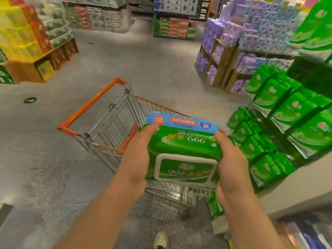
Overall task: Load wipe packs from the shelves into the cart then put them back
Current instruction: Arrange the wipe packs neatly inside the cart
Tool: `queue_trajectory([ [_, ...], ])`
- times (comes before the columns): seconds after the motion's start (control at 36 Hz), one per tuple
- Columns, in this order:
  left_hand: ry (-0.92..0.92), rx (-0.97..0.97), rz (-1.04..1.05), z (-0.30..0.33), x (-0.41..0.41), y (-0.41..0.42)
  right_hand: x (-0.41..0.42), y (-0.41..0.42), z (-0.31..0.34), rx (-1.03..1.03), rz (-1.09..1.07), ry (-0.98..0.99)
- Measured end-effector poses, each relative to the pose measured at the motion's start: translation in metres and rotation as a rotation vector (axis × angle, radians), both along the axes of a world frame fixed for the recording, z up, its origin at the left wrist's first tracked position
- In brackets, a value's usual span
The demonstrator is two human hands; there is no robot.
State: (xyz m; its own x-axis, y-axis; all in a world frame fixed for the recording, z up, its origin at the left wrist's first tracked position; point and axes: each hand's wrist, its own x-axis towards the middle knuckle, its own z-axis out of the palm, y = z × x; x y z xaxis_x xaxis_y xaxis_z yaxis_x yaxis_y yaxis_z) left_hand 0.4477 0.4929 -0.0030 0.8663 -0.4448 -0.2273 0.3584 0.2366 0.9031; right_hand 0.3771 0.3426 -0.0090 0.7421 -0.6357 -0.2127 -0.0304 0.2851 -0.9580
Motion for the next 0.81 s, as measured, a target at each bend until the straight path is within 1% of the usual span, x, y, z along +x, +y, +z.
queue_trajectory([
  [0.25, 0.092, 0.025, -0.021, -0.007, 0.006, -0.005, -0.003, -0.001, -0.005, -0.053, -0.012, 0.03],
  [0.42, 0.199, 0.071, 0.051, -0.013, 0.006, 0.007, -0.003, 0.005, -0.003, -0.173, 0.187, 0.129],
  [0.5, 0.235, 0.1, 0.071, -0.017, 0.005, 0.014, -0.009, 0.011, -0.002, -0.316, 0.263, 0.164],
  [0.56, 0.259, 0.124, 0.067, -0.019, 0.006, 0.018, -0.015, 0.014, -0.002, -0.392, 0.301, 0.163],
  [0.69, 0.331, 0.127, 0.044, -0.026, 0.007, 0.024, -0.027, 0.017, -0.004, -0.415, 0.402, 0.169],
  [0.81, 0.422, 0.111, -0.017, -0.04, 0.0, 0.022, -0.042, 0.007, -0.02, -0.577, 0.423, 0.241],
])
